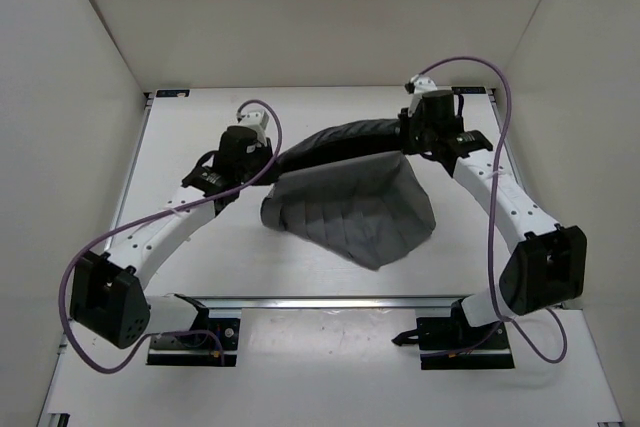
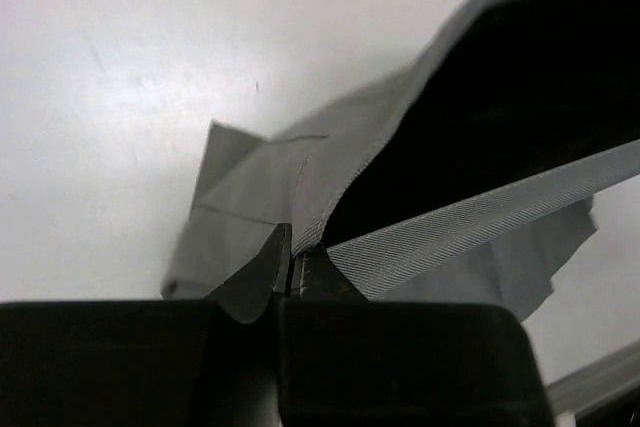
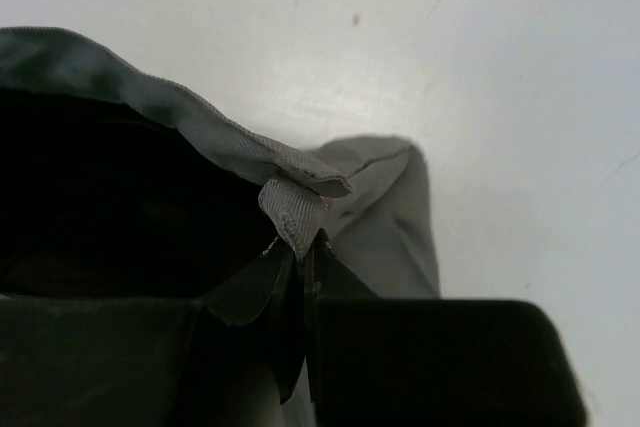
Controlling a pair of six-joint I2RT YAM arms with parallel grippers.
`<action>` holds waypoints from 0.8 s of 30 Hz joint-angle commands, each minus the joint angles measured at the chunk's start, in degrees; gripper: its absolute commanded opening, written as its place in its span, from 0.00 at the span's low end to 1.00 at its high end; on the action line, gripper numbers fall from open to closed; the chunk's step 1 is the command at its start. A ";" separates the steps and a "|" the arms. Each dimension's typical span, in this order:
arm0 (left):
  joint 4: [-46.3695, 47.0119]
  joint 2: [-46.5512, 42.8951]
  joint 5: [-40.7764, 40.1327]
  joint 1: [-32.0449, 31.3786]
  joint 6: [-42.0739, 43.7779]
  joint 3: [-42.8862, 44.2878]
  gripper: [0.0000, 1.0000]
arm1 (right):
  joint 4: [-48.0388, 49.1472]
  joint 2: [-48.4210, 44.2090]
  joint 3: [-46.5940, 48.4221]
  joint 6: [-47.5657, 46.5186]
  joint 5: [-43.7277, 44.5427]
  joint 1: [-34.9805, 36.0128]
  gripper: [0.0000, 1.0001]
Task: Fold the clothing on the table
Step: Flatten the skirt out
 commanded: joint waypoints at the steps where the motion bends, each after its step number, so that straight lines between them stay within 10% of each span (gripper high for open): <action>1: -5.76 2.74 0.66 2.17 2.19 -6.32 0.00 | -3.82 0.41 -4.80 1.67 1.42 -2.34 0.00; 7: -7.93 17.13 -0.28 5.06 8.15 10.94 0.00 | -9.97 10.84 14.32 1.15 -1.14 -4.80 0.00; 11: -20.38 31.28 -4.13 7.71 12.20 51.19 0.00 | -15.45 20.72 50.49 -2.19 4.64 -4.89 0.00; 14: -19.50 32.84 -8.71 7.19 13.53 75.20 0.00 | -5.28 14.59 49.79 2.80 1.51 -8.22 0.00; 24: -3.91 2.89 -17.86 7.71 17.66 30.50 0.00 | 3.81 -9.84 10.20 0.17 1.50 -11.83 0.00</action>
